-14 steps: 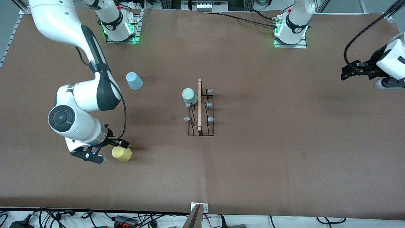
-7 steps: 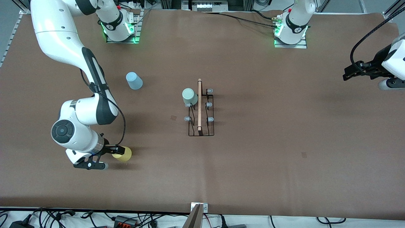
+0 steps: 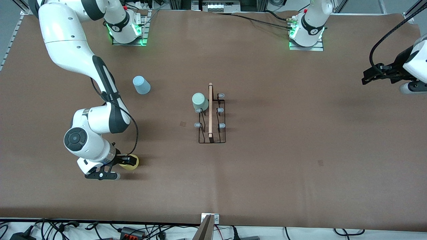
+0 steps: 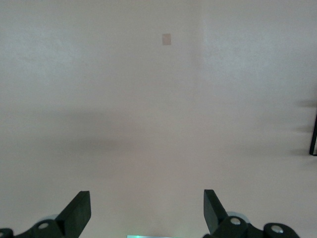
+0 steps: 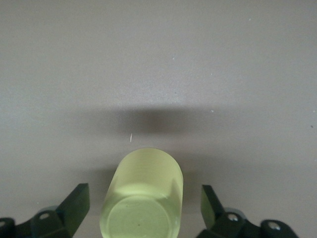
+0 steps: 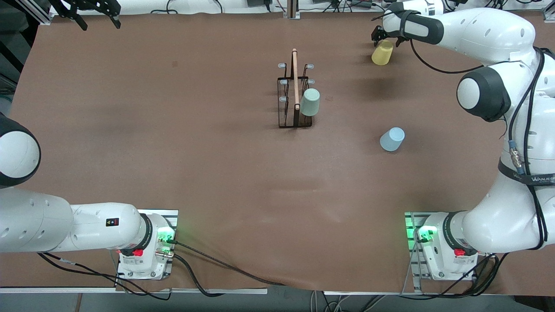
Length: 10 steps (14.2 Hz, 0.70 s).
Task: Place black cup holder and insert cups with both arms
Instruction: 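Move the right gripper to the yellow cup and grasp it, then carry the yellow cup to the rack and lower it onto a peg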
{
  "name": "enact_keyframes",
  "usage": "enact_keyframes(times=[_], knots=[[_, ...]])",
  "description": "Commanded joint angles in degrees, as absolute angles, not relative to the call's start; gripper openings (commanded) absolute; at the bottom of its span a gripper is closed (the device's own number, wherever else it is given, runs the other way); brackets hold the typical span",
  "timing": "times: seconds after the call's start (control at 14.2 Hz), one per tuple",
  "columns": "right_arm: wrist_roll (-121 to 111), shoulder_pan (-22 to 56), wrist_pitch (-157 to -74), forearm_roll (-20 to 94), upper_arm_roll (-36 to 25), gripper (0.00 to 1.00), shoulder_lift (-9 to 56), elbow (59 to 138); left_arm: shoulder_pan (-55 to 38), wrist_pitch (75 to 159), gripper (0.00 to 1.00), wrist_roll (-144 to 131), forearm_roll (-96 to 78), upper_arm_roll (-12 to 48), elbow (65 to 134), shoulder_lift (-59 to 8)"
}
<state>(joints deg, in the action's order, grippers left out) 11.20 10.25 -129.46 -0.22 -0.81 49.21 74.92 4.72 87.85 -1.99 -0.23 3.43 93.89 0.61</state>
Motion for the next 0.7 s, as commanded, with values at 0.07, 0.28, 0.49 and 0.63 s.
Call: enact_keyframes(times=[0.07,0.28,0.49,0.63], knots=[[10.4,9.9,-124.4,-0.1,0.0,0.30,49.0,73.8,5.2,84.6,1.00,-0.8,-0.9,3.3,93.1,1.2],[10.2,10.1,-118.5,-0.3,2.6,0.21,48.3,67.0,5.1,85.5,1.00,-1.1,-0.9,3.6,92.7,1.2],[11.3,13.9,-113.0,-0.7,5.4,0.21,48.3,60.2,5.2,87.1,1.00,-1.3,-1.0,3.5,92.8,1.1],[15.7,18.4,-112.4,-0.7,5.2,0.21,47.0,60.1,5.1,87.0,1.00,-1.5,-0.9,3.6,92.7,1.1]])
